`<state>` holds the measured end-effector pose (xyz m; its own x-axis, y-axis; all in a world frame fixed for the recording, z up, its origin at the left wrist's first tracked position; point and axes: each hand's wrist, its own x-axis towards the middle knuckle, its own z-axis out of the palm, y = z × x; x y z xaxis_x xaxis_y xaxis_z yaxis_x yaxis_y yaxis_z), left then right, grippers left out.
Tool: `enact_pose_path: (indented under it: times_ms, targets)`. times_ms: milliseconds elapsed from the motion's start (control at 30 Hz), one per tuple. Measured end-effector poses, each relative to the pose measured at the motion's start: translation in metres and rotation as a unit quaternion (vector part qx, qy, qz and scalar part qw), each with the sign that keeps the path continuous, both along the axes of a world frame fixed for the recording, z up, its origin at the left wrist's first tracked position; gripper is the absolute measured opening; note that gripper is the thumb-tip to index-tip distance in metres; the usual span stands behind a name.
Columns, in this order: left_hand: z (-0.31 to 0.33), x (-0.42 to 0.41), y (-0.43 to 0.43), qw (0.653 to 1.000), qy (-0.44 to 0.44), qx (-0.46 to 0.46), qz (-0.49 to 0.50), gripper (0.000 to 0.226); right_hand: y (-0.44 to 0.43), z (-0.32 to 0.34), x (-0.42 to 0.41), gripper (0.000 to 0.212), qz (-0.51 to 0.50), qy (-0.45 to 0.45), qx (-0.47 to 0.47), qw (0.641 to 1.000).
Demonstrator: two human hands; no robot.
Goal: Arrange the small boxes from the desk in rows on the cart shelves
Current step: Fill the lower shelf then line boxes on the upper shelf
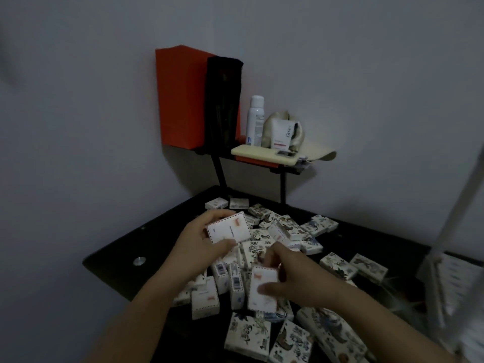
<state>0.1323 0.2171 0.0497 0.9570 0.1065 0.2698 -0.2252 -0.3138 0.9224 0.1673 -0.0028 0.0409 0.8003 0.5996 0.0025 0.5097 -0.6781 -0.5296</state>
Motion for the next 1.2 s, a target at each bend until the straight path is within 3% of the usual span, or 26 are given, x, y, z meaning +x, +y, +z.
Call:
enact_pose_path:
  times_ms: [133,300,433,567,600,667,700,800,833,933,1033,1200]
  targets:
    - [0.026,-0.005,-0.034,0.998,0.022,-0.031,-0.057,0.033,-0.028,0.022,-0.018,0.046,-0.055,-0.055,0.04,0.996]
    - [0.063,-0.005,-0.093,0.988,-0.002,-0.05,-0.147,0.022,-0.079,0.08,-0.059,0.027,-0.101,-0.092,0.139,0.981]
    - [0.105,-0.015,-0.144,0.969,-0.068,-0.096,-0.216,0.023,-0.125,0.132,-0.108,0.028,-0.13,-0.106,0.233,0.958]
    - [0.145,-0.034,-0.191,0.934,-0.178,-0.115,-0.288,0.04,-0.166,0.175,-0.155,0.017,-0.138,-0.179,0.304,0.925]
    - [0.155,-0.038,-0.203,0.925,-0.208,-0.115,-0.296,0.04,-0.176,0.186,-0.165,0.025,-0.149,-0.209,0.312,0.915]
    - [0.174,-0.045,-0.227,0.909,-0.255,-0.122,-0.307,0.034,-0.196,0.207,-0.179,0.043,-0.19,-0.286,0.295,0.892]
    - [0.182,-0.049,-0.24,0.902,-0.269,-0.127,-0.313,0.029,-0.206,0.217,-0.184,0.042,-0.214,-0.324,0.283,0.877]
    - [0.203,-0.059,-0.278,0.893,-0.31,-0.102,-0.31,0.02,-0.252,0.241,-0.185,0.009,-0.271,-0.391,0.265,0.838]
    - [0.209,-0.062,-0.291,0.891,-0.322,-0.087,-0.306,0.02,-0.269,0.248,-0.184,0.011,-0.299,-0.4,0.247,0.831]
    - [0.227,-0.063,-0.329,0.894,-0.348,-0.027,-0.282,0.022,-0.319,0.261,-0.176,0.044,-0.376,-0.401,0.191,0.813]
    - [0.244,-0.051,-0.367,0.902,-0.351,0.038,-0.25,0.022,-0.362,0.266,-0.158,0.044,-0.428,-0.406,0.165,0.79]
    - [0.267,-0.019,-0.417,0.908,-0.326,0.157,-0.211,0.023,-0.394,0.273,-0.119,0.027,-0.452,-0.349,0.027,0.821]
